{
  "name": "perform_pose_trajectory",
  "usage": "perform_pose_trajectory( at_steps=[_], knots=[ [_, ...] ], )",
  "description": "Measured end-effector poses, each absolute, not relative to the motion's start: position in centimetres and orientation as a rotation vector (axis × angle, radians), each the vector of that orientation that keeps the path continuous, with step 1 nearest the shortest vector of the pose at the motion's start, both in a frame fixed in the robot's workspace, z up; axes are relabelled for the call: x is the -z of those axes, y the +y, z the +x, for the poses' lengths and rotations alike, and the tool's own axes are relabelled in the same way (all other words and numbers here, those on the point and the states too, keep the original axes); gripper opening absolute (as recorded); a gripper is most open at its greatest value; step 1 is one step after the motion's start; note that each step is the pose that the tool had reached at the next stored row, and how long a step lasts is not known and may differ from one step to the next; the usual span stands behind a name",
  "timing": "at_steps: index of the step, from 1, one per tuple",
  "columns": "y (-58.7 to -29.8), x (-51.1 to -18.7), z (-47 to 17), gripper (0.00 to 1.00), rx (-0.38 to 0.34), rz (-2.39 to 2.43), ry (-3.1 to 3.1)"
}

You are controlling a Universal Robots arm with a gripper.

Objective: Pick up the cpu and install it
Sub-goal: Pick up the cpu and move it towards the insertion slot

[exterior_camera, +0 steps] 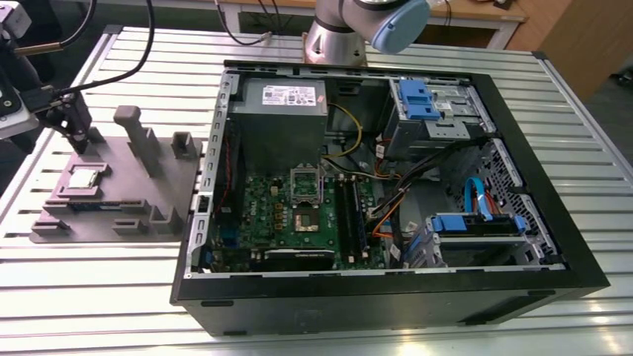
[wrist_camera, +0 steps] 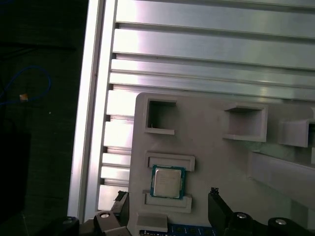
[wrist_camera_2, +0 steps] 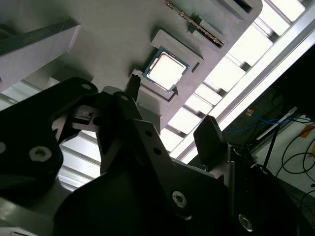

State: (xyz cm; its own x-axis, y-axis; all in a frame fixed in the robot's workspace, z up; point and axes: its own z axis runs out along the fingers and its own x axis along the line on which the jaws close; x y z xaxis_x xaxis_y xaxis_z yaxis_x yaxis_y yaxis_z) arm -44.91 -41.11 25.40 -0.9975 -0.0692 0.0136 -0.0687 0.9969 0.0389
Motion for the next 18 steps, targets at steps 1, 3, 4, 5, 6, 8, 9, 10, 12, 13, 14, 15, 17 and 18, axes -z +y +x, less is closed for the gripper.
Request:
perform_pose_trajectory(
  at_steps=[1,3,4,5,6,8,9,10,12,13,14,15,17,18],
  knots=[
    [-41.11,-25.4,-44.91,0.75,0.06,0.108,-3.124],
    [-41.11,-25.4,-44.91,0.68,0.06,0.108,-3.124],
    [-41.11,-25.4,-44.91,0.68,0.06,0.108,-3.124],
    [-41.11,-25.4,-44.91,0.68,0.06,0.108,-3.124],
    [-41.11,-25.4,-44.91,0.68,0.06,0.108,-3.124],
    [-41.11,-25.4,-44.91,0.68,0.06,0.108,-3.124],
    [-41.11,-25.4,-44.91,0.68,0.06,0.108,-3.124],
    [-41.11,-25.4,-44.91,0.68,0.06,0.108,-3.124],
    [-41.11,-25.39,-44.91,0.68,0.06,0.108,-3.124],
    [-41.11,-25.39,-44.91,0.68,0.06,0.108,-3.124],
    [-41.11,-25.39,-44.91,0.68,0.06,0.108,-3.124],
    [-41.11,-25.39,-44.91,0.68,0.06,0.108,-3.124],
    [-41.11,-25.38,-44.91,0.68,0.06,0.108,-3.124],
    [-41.11,-25.33,-44.91,0.68,0.06,0.108,-3.125]
  ],
)
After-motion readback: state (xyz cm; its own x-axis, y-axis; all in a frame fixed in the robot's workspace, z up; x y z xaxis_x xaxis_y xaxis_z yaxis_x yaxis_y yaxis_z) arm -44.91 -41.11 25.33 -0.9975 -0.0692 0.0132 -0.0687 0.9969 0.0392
